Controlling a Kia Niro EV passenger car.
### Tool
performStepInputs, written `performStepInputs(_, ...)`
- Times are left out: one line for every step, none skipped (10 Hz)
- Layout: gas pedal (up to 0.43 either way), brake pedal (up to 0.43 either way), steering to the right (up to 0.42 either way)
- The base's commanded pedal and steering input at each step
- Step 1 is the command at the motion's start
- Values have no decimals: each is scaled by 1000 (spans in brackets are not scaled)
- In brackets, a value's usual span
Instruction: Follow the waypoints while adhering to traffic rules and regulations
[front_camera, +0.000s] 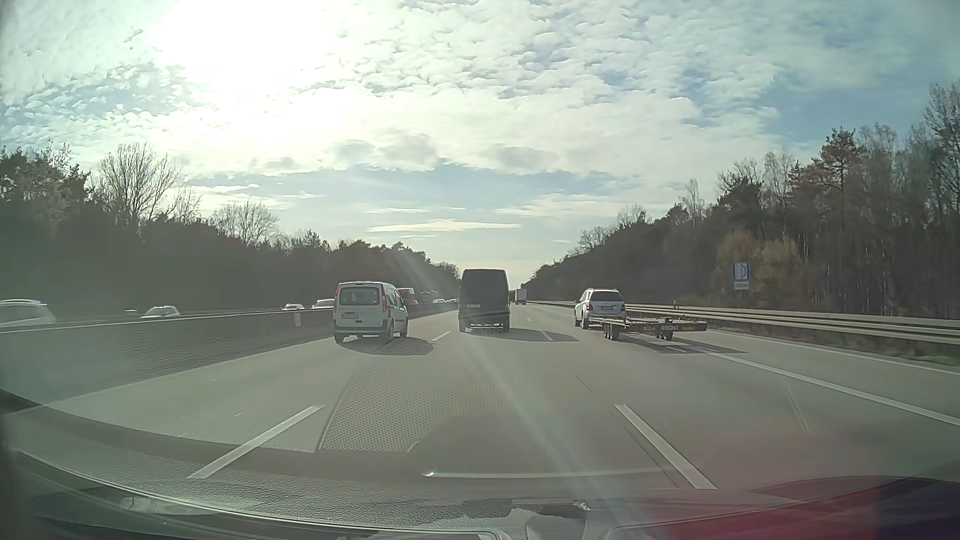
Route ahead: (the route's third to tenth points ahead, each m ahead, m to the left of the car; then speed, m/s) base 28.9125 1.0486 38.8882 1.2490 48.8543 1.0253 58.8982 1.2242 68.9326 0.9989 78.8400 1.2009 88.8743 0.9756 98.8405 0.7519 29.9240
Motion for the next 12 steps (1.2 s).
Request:
performStepInputs(287,0,-3)
performStepInputs(287,0,-3)
performStepInputs(287,0,-3)
performStepInputs(287,0,-3)
performStepInputs(287,0,-3)
performStepInputs(287,0,-3)
performStepInputs(287,0,-3)
performStepInputs(287,0,-3)
performStepInputs(287,0,-3)
performStepInputs(287,0,-3)
performStepInputs(287,0,-3)
performStepInputs(287,0,-4)
